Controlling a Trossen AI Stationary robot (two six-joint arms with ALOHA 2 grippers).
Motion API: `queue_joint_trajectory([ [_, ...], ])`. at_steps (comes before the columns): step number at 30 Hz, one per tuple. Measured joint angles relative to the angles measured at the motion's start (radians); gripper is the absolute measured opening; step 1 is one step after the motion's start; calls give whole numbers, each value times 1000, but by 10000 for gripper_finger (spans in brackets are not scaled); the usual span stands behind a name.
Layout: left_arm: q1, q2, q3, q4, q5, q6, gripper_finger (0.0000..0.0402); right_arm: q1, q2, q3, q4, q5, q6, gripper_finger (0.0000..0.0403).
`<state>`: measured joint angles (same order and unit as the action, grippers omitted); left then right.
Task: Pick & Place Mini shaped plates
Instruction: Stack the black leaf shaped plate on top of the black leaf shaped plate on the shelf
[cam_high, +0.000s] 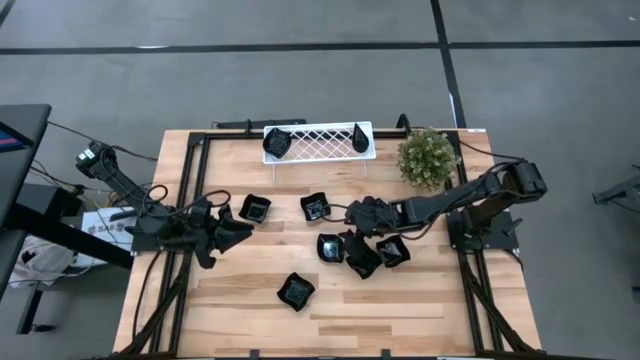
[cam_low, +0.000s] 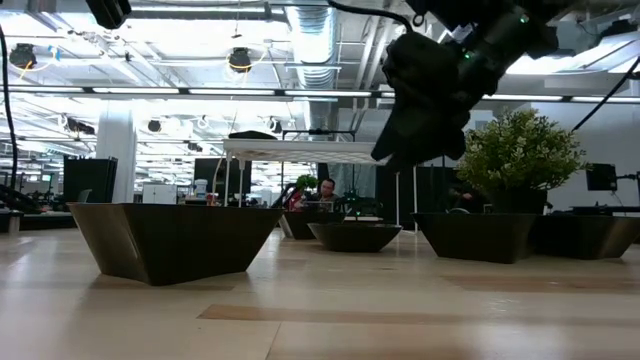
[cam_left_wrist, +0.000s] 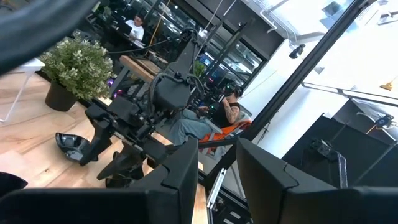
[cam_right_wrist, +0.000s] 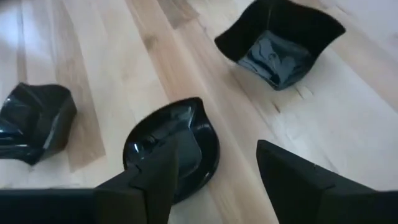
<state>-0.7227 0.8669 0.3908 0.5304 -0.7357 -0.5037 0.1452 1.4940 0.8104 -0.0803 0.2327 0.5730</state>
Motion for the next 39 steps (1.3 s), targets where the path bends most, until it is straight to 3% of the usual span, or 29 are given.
queue_joint_trajectory([
  [7,0,0,0,-14,1,1,112,-3,22,-77,216,0,-75,204],
  [18,-5,0,1,-34,8,-1,112,6,197,-49,317,-24,-86,195],
  [28,-5,0,1,-36,7,-2,112,5,324,8,313,-116,-51,175],
  [39,-5,0,1,-36,7,-2,112,-8,322,8,298,-114,-48,134],
])
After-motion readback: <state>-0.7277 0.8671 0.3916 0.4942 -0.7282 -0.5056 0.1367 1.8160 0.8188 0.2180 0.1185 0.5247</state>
